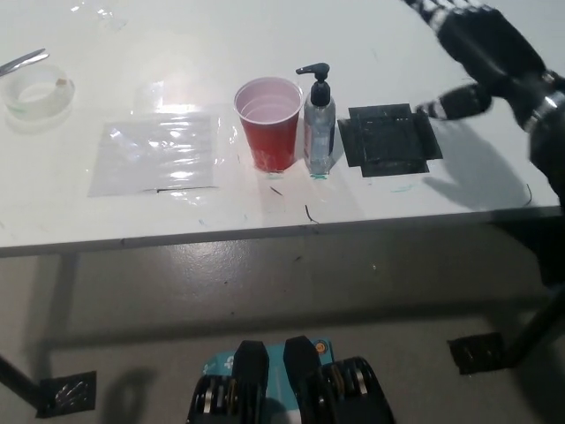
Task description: The robot uses its right hand to press the hand soap kept in the middle of the table to get liquid hand soap out
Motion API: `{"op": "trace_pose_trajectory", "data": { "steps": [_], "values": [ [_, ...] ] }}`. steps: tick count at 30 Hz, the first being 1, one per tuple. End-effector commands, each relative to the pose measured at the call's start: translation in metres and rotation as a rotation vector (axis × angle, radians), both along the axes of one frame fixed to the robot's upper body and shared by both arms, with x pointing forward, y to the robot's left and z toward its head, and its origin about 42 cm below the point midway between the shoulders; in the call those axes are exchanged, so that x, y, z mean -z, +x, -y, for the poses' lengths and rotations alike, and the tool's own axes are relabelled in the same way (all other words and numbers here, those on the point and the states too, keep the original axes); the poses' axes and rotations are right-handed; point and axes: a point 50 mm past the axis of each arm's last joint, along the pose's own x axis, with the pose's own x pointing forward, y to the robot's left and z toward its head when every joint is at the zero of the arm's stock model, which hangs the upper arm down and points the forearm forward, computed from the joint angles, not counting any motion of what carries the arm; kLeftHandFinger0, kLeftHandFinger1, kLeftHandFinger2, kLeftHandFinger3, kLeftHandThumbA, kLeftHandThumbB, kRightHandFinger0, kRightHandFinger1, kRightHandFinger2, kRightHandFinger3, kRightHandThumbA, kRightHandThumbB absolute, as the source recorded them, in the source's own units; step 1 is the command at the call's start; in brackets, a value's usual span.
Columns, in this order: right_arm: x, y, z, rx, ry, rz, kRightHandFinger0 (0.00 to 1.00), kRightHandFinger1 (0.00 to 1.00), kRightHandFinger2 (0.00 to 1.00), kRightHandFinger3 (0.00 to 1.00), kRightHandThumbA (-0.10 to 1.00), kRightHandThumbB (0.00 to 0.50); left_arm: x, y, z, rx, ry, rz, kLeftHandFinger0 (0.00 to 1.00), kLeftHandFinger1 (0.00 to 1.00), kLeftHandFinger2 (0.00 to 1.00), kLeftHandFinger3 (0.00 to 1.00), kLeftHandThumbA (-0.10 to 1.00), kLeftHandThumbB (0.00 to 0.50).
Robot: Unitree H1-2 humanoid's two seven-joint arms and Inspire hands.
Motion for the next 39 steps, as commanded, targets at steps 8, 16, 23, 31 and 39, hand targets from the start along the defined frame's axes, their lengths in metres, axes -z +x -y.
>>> {"op": "trace_pose_trajectory", "data": {
  "steps": [8,16,23,31,39],
  "values": [
    [0.023,-0.046,0.052,0.134,0.294,-0.085,1.00,1.00,1.00,1.00,1.00,0.468,-0.013,-0.003,-0.006,-0.017,0.027,0.052,0.27,0.41,0.50,0.59,0.81,0.072],
    [0.079,-0.074,0.101,0.211,0.566,-0.178,1.00,1.00,1.00,1.00,1.00,0.230,-0.013,-0.001,-0.005,-0.011,0.034,0.055,0.27,0.40,0.48,0.59,0.81,0.055],
    [0.129,-0.094,0.127,0.272,0.744,-0.262,1.00,1.00,1.00,1.00,1.00,0.266,-0.012,0.000,-0.006,-0.009,0.029,0.054,0.27,0.40,0.49,0.59,0.82,0.079],
    [0.148,-0.093,0.145,0.276,1.016,-0.265,1.00,1.00,1.00,1.00,1.00,0.315,-0.013,0.004,-0.003,-0.013,0.010,0.057,0.29,0.42,0.50,0.60,0.79,0.080],
    [0.146,-0.092,0.148,0.292,1.184,-0.254,1.00,1.00,1.00,1.00,1.00,0.281,-0.017,0.007,-0.002,-0.005,0.027,0.066,0.29,0.42,0.50,0.60,0.80,0.056]
  ]
}}
